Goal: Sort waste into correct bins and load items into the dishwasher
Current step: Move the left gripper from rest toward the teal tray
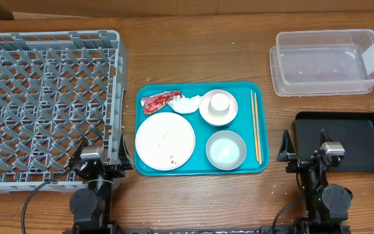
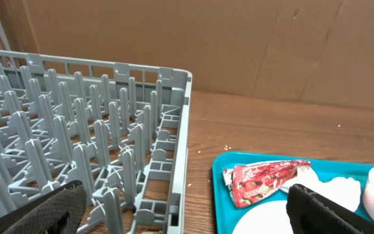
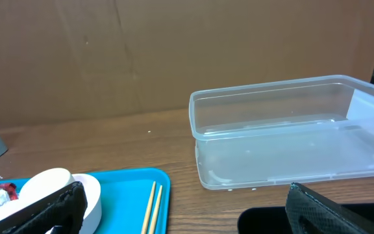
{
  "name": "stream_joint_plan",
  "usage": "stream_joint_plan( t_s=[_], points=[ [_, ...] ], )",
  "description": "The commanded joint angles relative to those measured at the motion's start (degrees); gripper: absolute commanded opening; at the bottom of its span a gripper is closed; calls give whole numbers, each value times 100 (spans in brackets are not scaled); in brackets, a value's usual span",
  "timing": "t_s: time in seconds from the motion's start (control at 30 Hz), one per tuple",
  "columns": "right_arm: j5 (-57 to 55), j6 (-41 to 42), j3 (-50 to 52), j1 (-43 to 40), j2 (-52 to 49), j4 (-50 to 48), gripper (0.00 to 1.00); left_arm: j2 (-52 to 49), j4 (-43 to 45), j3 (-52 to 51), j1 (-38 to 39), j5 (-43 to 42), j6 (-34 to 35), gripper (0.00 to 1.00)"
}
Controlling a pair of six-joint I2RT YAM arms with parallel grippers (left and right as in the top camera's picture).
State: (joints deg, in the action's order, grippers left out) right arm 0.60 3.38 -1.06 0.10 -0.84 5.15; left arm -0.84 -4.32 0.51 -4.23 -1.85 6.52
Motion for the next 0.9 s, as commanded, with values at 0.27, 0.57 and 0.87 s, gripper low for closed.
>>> stream_joint_plan(
  t_s=[0.27, 0.57, 0.87],
  points=[
    [-46, -22, 61, 17, 55, -37, 100, 59, -11, -24, -35, 37, 79, 100],
    [-48, -22, 61, 17, 55, -37, 100, 59, -11, -24, -35, 37, 76, 100],
    [-48, -22, 61, 17, 55, -37, 100, 59, 994, -22, -22, -2841, 3510, 100]
  ],
)
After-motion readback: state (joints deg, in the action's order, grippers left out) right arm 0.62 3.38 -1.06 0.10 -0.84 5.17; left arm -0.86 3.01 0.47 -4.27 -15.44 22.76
